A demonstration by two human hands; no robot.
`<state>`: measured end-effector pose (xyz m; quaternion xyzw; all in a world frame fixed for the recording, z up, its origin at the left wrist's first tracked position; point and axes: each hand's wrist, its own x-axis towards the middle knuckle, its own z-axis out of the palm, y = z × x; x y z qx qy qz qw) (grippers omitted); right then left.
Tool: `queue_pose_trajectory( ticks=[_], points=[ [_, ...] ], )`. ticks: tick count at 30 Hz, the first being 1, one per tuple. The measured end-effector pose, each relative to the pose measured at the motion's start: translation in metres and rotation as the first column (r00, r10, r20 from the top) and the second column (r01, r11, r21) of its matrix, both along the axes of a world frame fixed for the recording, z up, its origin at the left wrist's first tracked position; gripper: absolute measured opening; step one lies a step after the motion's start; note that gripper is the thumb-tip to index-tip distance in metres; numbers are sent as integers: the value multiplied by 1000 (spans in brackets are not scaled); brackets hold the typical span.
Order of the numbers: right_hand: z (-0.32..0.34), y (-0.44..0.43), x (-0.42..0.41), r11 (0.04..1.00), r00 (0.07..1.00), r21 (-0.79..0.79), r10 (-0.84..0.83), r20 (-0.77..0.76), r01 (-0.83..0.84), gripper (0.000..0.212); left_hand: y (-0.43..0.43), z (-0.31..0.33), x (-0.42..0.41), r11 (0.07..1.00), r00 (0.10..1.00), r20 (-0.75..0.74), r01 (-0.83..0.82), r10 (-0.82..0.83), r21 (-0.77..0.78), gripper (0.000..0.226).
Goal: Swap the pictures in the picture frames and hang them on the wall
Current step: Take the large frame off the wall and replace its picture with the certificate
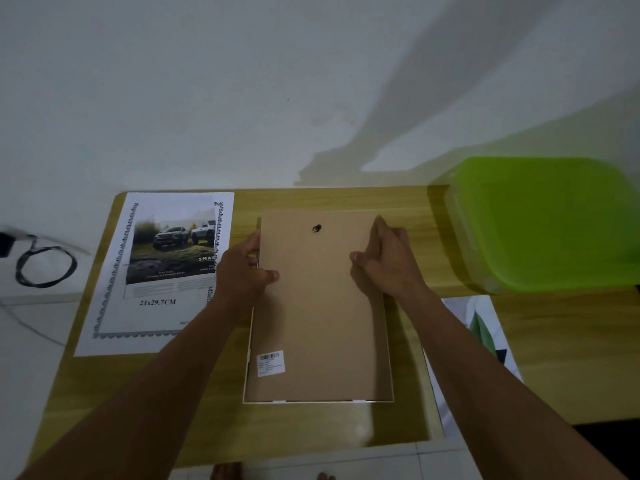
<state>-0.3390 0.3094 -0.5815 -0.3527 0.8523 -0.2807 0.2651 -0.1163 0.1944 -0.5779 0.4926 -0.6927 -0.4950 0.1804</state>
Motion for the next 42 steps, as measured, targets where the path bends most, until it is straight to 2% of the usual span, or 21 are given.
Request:
queue_pose_trajectory(
  ticks=[3,7,9,14,16,19,20,22,24,27,30,33,36,38,42],
  points=[
    [1,-3,-2,1000,999,-14,7,-35,-8,91,0,-1,2,1000,1000,-18,25,-25,-7,78],
    [4,-1,-1,993,970,-118,12,244,17,99,-2,3,2,999,999,2,54,-54,2,81],
    [7,1,-1,992,949,-123,20,313,19,100,-1,7,2,996,996,39,81,-80,-23,84],
    [9,7,2,976,905,-180,-32,423,119,66,1,13,6,992,992,86,99,-93,-73,93],
    [11,10,4,974,897,-203,3,441,97,72,1,18,8,996,997,57,54,-49,-78,90],
    [8,18,7,981,876,-191,64,478,32,92,2,24,11,994,1000,23,23,-20,-103,76],
    [9,21,9,984,865,-176,55,499,39,91,2,25,12,994,1000,21,22,-19,-106,72],
    [12,25,12,983,847,-164,13,531,88,76,3,29,14,997,1000,-7,1,-2,-79,66],
    [13,29,16,965,842,-198,-38,538,171,60,5,34,15,999,997,-63,-45,44,-19,64],
    [18,36,23,912,830,-285,-95,550,294,49,10,45,15,994,987,-141,-68,80,87,63],
    [30,43,26,863,826,-347,-130,548,366,47,18,64,16,976,987,-152,77,-46,202,80],
    [52,57,25,872,872,-375,-110,476,315,55,20,76,20,950,983,-165,128,-83,284,92],
    [75,77,20,933,903,-305,-48,426,194,77,23,95,10,963,985,-150,114,-78,244,95],
    [89,92,13,948,915,-271,-43,401,163,84,28,109,-2,970,985,-156,108,-75,217,93],
    [113,124,-6,914,916,-294,-160,369,278,65,46,130,-37,978,977,-176,145,-118,151,66]
  ],
)
